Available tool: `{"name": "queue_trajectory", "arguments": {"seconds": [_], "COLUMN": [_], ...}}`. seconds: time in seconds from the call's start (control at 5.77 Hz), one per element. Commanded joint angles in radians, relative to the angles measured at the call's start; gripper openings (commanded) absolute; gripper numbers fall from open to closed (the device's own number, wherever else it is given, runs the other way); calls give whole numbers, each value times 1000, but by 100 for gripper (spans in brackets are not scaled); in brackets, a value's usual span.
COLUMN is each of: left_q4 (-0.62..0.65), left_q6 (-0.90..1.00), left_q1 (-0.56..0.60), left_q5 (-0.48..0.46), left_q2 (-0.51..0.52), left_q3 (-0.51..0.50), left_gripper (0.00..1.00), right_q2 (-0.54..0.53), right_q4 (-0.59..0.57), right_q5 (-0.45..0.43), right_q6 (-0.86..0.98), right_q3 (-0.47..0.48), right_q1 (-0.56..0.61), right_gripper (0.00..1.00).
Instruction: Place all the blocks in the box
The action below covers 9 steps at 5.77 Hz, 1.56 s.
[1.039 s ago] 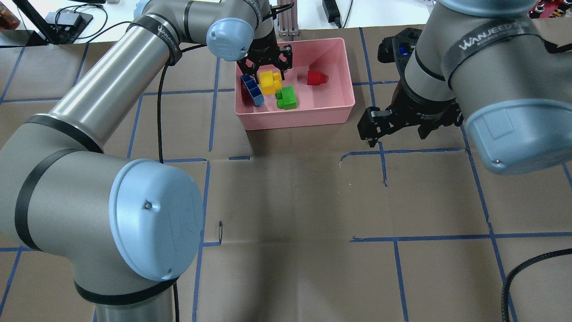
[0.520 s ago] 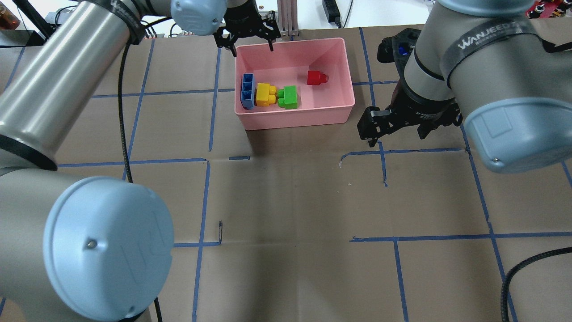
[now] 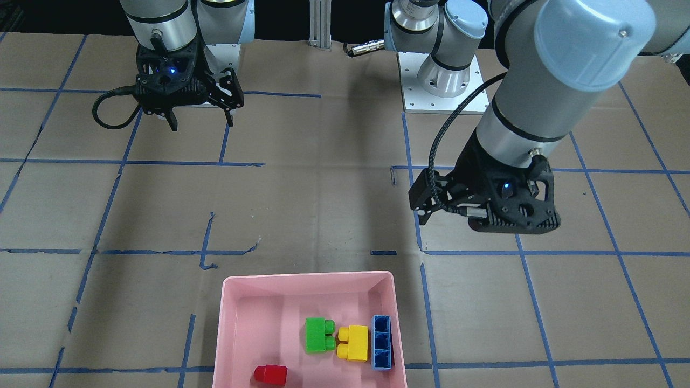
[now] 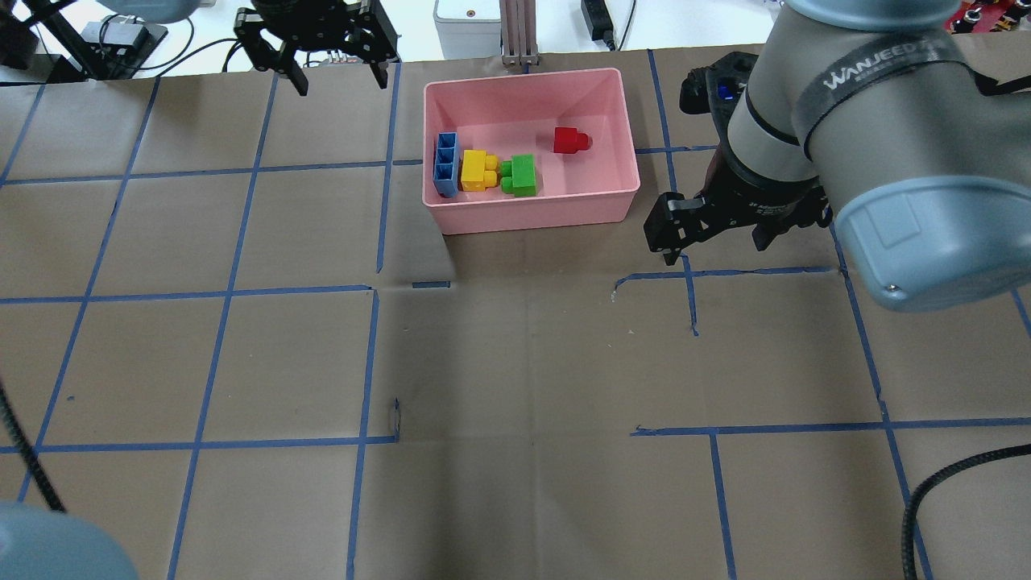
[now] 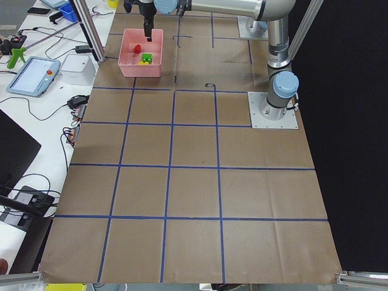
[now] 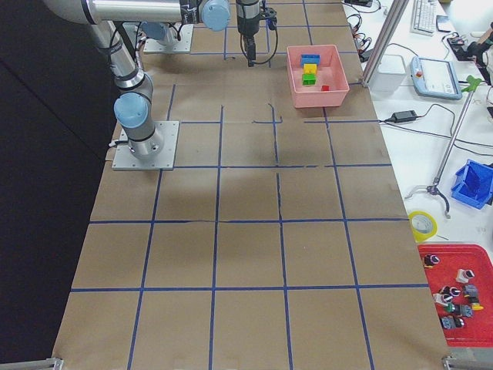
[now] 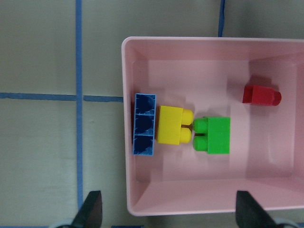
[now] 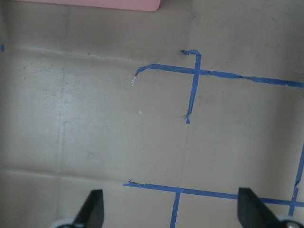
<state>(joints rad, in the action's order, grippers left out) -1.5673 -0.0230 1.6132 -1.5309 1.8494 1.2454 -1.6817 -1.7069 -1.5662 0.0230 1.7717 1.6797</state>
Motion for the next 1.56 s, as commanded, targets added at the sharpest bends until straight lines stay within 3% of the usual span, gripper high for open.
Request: {"name": "queue_trajectory", "arguments": {"seconds": [0.0, 0.35, 1.39], "left_q4": [-8, -10, -8], "left_q6": [79, 71, 81], "left_q1": [-16, -9, -16], "left_q5": [-52, -51, -43], "left_q2": [-189, -255, -252], "left_q3": [197, 259, 250], "left_gripper": [99, 99, 99], "right_q2": [7, 8, 8], "right_q4": [-2, -2, -2], "right_q5": [2, 2, 0], "right_q6": [0, 0, 0], "right_q3": [0, 0, 0], "right_q1": [0, 0, 3], "right_gripper": [100, 100, 100]}}
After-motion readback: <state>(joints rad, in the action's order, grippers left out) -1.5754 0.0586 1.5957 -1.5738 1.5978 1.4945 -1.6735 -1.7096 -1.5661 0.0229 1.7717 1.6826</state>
